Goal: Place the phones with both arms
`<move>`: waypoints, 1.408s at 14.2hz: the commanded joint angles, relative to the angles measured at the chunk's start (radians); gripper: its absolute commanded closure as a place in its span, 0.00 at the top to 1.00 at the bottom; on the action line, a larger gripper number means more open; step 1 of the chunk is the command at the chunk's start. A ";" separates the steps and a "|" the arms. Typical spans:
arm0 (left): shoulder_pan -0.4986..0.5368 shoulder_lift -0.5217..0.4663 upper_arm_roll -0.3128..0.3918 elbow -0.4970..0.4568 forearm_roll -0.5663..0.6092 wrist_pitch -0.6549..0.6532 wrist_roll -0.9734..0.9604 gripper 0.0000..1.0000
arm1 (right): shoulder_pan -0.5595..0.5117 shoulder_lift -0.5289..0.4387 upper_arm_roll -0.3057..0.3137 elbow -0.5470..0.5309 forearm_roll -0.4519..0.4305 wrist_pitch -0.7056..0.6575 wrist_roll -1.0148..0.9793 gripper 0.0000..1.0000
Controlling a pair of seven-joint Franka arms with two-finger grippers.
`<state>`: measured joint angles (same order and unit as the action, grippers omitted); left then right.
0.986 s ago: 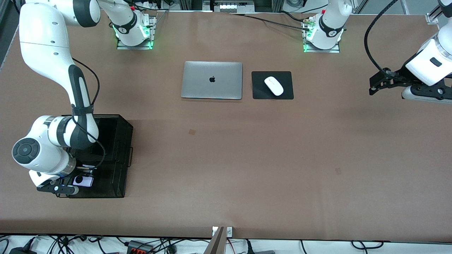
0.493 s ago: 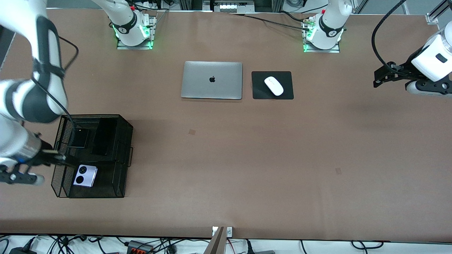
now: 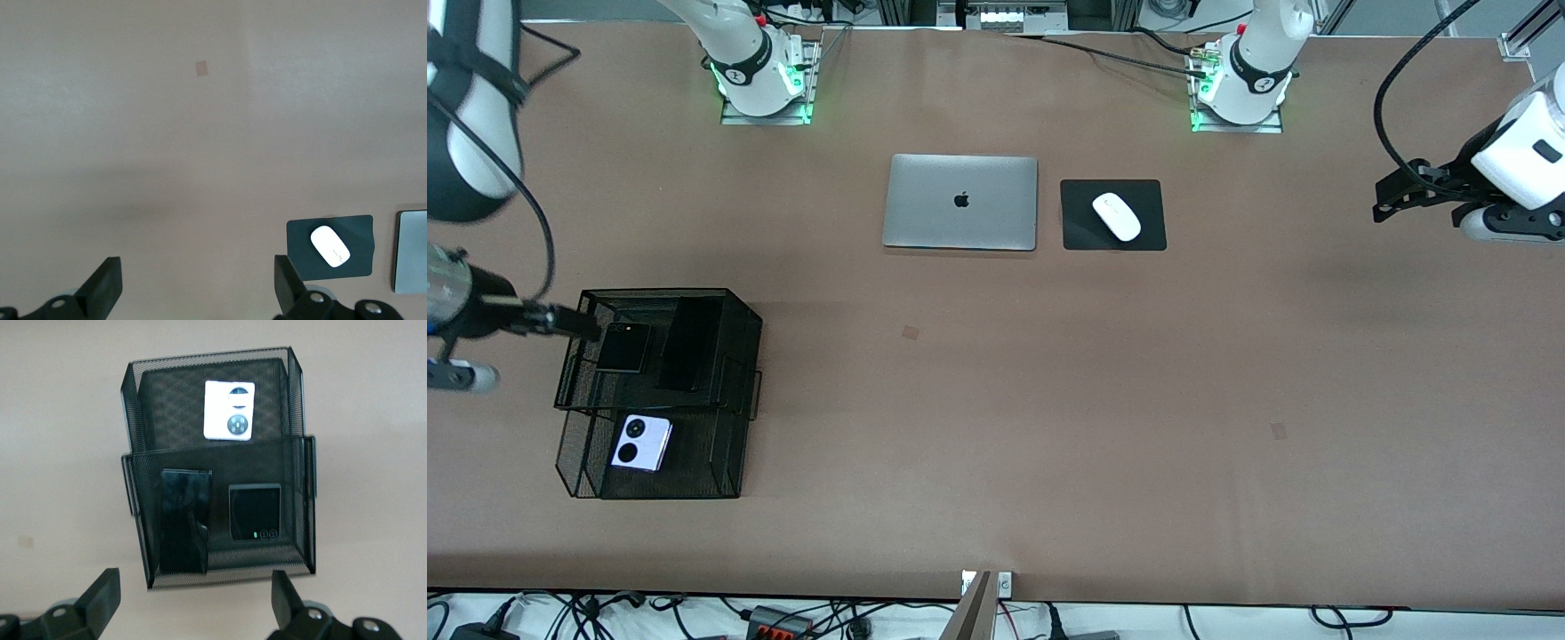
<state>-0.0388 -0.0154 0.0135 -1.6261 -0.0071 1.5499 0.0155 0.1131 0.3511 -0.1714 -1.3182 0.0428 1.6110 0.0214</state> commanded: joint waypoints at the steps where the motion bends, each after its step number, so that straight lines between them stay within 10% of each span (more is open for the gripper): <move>1: 0.008 -0.035 -0.006 -0.025 0.015 -0.005 0.001 1.00 | 0.003 -0.173 0.004 -0.221 0.003 0.035 -0.041 1.00; 6: 0.007 -0.034 -0.003 -0.026 0.015 0.001 0.008 1.00 | 0.037 -0.316 0.009 -0.427 -0.043 0.164 -0.058 1.00; 20: 0.005 -0.034 0.003 -0.029 0.010 -0.001 0.006 1.00 | 0.040 -0.271 0.007 -0.365 -0.034 0.138 -0.058 1.00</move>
<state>-0.0322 -0.0226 0.0143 -1.6304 -0.0071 1.5476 0.0158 0.1507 0.0817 -0.1659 -1.6981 0.0101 1.7559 -0.0220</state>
